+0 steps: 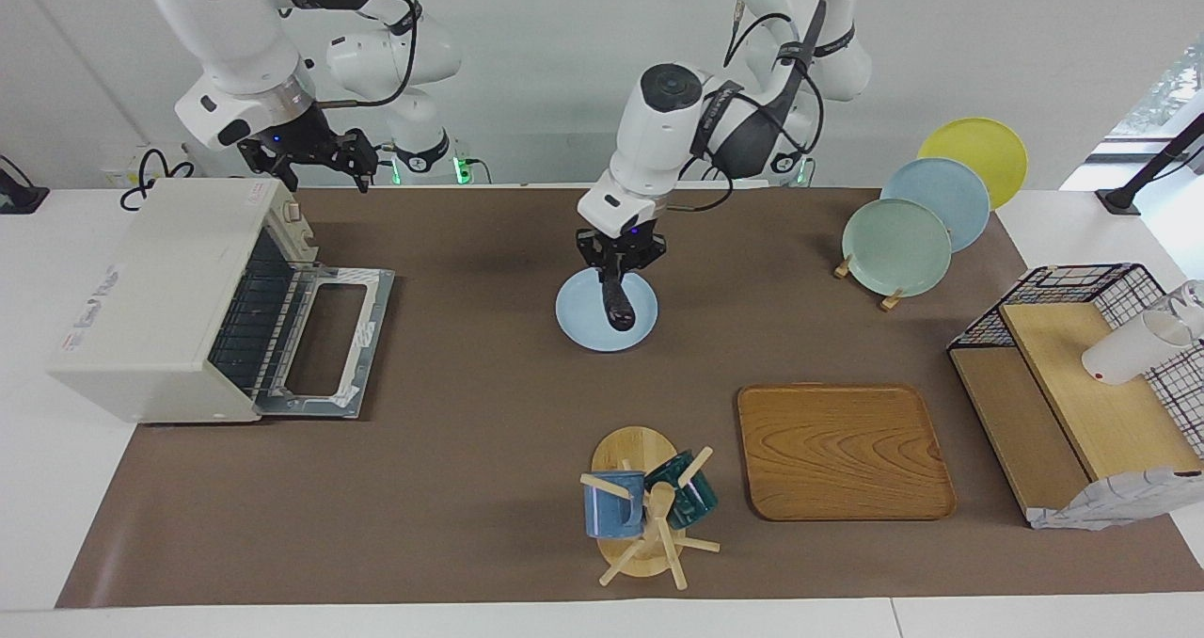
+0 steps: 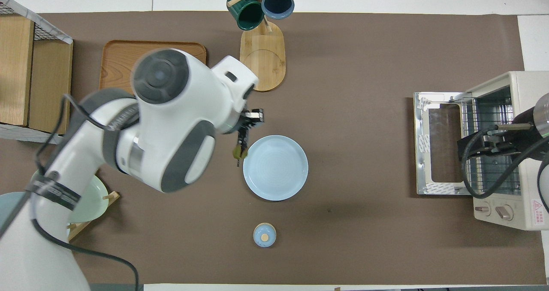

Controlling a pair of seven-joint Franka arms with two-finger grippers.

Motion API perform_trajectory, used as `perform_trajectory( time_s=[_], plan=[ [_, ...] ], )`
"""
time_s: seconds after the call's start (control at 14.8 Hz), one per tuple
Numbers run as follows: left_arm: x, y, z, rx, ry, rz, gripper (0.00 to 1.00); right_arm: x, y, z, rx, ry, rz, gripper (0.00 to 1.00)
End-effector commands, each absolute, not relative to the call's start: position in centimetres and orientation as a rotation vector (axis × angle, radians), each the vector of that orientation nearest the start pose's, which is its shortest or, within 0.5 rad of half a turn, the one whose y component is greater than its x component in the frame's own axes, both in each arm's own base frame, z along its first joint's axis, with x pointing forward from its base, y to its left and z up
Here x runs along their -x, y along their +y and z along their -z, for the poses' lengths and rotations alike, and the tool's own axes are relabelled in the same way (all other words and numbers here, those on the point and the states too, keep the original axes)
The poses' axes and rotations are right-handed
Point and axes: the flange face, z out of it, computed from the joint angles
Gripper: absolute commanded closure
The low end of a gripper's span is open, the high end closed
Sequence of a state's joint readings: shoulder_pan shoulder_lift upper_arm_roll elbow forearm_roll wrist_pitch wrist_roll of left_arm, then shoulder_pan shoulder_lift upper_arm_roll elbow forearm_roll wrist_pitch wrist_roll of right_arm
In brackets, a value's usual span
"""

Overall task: Put eggplant into oven
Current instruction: 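Carry the eggplant onto the blue plate and open the left gripper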

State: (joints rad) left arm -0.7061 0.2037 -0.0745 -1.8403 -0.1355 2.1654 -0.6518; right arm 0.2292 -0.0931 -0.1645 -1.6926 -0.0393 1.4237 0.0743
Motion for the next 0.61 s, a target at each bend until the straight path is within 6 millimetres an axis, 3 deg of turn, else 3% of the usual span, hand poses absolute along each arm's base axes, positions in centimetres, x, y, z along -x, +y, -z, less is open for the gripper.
perform_trajectory(
  time_s=[0.0,0.27,0.54],
  plan=[
    [-42.0,-41.3,-39.6,3.311,0.068,0.019,1.0,-51.2,2.2,-60.8,3.168,-0.021,-0.255,0.0],
    [-41.2,-41.2,-36.5,3.313,0.061,0.038,1.0,-51.2,2.6,-60.7,3.169,-0.033,-0.257,0.0],
    [-40.4,-41.7,-35.9,3.308,0.082,0.029,1.0,-51.2,2.8,-60.8,3.169,-0.038,-0.252,0.0]
  ],
)
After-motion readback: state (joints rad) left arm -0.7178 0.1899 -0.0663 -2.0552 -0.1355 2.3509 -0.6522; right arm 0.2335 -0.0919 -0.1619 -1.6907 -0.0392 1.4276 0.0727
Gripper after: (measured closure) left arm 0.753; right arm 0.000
